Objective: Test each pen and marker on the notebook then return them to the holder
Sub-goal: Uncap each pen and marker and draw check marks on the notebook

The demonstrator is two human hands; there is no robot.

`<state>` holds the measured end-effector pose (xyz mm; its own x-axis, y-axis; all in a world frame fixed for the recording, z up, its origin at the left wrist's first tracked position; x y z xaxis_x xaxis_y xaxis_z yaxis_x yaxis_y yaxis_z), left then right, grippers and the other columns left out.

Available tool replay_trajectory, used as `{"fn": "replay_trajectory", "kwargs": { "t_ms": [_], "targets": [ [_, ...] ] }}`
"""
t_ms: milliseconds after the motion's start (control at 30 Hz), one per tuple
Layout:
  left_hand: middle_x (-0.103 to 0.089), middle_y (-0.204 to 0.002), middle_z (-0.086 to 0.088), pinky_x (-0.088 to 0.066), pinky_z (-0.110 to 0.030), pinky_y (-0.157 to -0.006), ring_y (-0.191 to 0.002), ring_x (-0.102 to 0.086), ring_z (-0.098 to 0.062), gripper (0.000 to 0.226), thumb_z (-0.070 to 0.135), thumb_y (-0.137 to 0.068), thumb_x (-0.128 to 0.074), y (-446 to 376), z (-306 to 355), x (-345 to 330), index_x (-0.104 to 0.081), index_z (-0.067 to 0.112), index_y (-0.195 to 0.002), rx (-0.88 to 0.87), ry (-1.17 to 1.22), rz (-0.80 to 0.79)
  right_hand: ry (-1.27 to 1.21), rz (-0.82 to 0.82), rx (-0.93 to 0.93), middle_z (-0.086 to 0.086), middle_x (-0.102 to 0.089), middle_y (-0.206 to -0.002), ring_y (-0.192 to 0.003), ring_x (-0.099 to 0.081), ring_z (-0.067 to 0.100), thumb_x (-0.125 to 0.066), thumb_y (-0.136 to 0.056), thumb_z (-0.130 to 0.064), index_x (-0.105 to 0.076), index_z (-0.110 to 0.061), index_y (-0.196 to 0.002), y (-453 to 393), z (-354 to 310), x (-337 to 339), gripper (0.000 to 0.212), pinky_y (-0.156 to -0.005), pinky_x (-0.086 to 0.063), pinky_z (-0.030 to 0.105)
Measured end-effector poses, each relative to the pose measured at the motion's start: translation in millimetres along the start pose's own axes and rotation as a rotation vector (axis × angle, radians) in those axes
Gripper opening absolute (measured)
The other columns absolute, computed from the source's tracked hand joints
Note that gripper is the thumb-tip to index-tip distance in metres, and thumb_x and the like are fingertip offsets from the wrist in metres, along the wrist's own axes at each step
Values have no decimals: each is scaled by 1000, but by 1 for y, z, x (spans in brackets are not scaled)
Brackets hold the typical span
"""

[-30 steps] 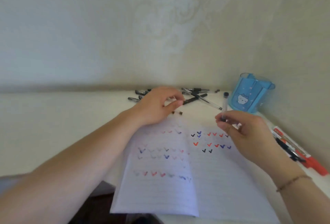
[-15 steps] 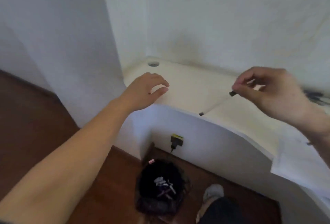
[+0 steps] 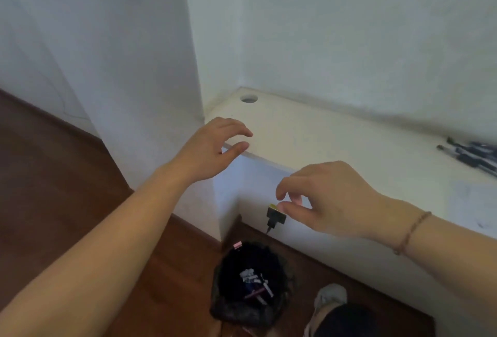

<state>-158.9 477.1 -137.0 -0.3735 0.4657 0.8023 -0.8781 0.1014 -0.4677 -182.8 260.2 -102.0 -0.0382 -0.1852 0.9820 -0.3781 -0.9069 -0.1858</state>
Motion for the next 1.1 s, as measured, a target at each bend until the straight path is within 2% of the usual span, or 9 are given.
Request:
{"fn": "replay_trajectory", "kwargs": {
  "t_ms": [133, 233, 333, 467, 567, 667, 767, 867, 1100],
  "targets": [
    [-63, -117, 11, -44, -34, -98, -115, -53, -12, 24, 40, -96, -52, -22, 17, -7, -64, 27, -112, -46, 54, 27, 0, 165, 28, -18, -62, -65, -57, -56, 7, -56, -87, -41, -65, -34, -85, 29, 4, 39, 12, -49, -43, 25],
    [-64, -115, 11, -42, -36, -101, -116, -53, -11, 25, 40, -96, -52, -43, 42, -18, -65, 25, -111, -97, 95, 35, -13, 295, -61, -17, -61, -64, -53, -52, 7, -61, -87, -37, -67, -32, -83, 59, 23, 73, 8, -48, -44, 27],
    [-65, -112, 9, -44, -36, -99, -112, -56, -13, 25, 37, -96, -53, -71, 80, -36, -67, 23, -110, -177, 174, 44, -90, 405, -275, -11, -64, -64, -50, -51, 10, -64, -87, -37, -66, -32, -80, 103, 56, 107, 9, -51, -45, 31],
    [-66, -106, 9, -43, -29, -96, -108, -56, -11, 22, 31, -95, -56, -115, 161, -78, -69, 20, -108, -287, 313, 21, -161, 640, -601, -5, -65, -69, -49, -50, 4, -70, -83, -25, -68, -23, -75, 191, 108, 142, 9, -50, -34, 7],
    [-65, -101, 13, -43, -21, -91, -101, -58, -6, 18, 28, -94, -59, -139, 245, -115, -70, 19, -106, -427, 423, -35, -189, 752, -886, -3, -66, -70, -51, -55, 2, -69, -85, -14, -66, -19, -76, 274, 145, 145, 11, -49, -36, 5],
    [-66, -103, 12, -44, -14, -84, -96, -59, -4, 17, 26, -92, -63, -155, 327, -160, -69, 21, -107, -484, 499, -216, -86, 649, -1238, -6, -67, -64, -58, -62, 11, -69, -86, -20, -63, -31, -74, 355, 185, 123, 17, -56, -48, 20],
    [-61, -119, 11, -45, -29, -90, -107, -54, -13, 28, 15, -89, -62, -172, 381, -213, -64, 28, -113, -554, 277, -352, 84, 412, -1444, -22, -63, -76, -70, -61, 16, -67, -85, -29, -56, -42, -73, 394, 202, 99, 21, -69, -52, 32],
    [-56, -119, 10, -41, -32, -84, -110, -46, -18, 40, 2, -82, -58, -197, 392, -247, -61, 32, -108, -590, -67, -422, 170, 434, -1438, -19, -61, -82, -81, -54, 13, -64, -86, -32, -63, -39, -88, 400, 195, 85, 8, -66, -44, 28],
    [-60, -105, 9, -46, -34, -85, -103, -53, -17, 20, 26, -84, -68, -214, 359, -265, -61, 29, -103, -563, -170, -497, 199, 455, -1378, -21, -60, -84, -87, -47, 6, -61, -87, -39, -65, -38, -95, 407, 205, 77, 9, -67, -47, 29]
  ]
}}
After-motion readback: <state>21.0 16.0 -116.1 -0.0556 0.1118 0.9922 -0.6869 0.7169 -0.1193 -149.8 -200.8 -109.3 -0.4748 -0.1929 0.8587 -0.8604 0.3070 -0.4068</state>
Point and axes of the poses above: each hand's wrist, its own y-axis away from the middle knuckle, its own x-axis out of the back of the hand, z = x × y, the point moved 5 cm from there along -y, towards the middle knuckle
